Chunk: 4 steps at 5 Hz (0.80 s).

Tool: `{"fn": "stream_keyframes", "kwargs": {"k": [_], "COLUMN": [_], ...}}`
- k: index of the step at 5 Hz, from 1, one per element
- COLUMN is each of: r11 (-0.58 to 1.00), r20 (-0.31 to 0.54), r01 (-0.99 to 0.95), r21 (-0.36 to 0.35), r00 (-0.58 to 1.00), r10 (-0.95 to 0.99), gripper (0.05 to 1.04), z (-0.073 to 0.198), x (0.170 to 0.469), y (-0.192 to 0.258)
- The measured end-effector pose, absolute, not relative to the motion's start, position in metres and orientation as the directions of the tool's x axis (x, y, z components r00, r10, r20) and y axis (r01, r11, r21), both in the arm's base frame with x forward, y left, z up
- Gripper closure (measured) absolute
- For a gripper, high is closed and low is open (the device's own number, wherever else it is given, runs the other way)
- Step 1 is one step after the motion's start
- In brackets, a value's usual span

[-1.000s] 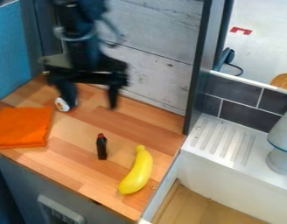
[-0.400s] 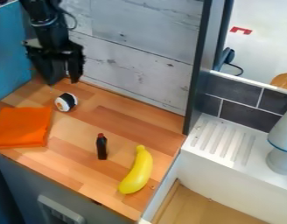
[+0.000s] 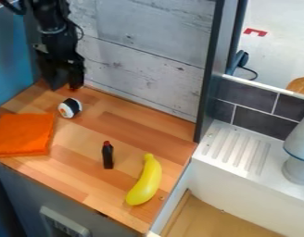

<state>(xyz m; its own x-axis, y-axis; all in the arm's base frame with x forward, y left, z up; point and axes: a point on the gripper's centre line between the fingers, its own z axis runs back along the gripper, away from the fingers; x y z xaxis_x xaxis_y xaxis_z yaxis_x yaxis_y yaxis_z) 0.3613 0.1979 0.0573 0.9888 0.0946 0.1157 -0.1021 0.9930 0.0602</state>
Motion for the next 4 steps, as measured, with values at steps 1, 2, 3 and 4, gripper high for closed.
{"fn": "stream_keyframes", "kwargs": {"k": [1, 2, 3, 4], "r11": [0.988, 0.982, 0.976, 0.977], "r20": [0.136, 0.133, 0.166, 0.13], "r01": [-0.099, -0.128, -0.158, -0.163], "r21": [0.115, 0.142, 0.152, 0.141], "r00": [0.987, 0.985, 0.977, 0.981], "r10": [0.083, 0.109, 0.133, 0.145], "gripper": [0.083, 0.083, 0.083, 0.083], "z": [0.048, 0.027, 0.024, 0.013], "x": [0.362, 0.359, 0.362, 0.359], "y": [0.206, 0.209, 0.211, 0.209]}}
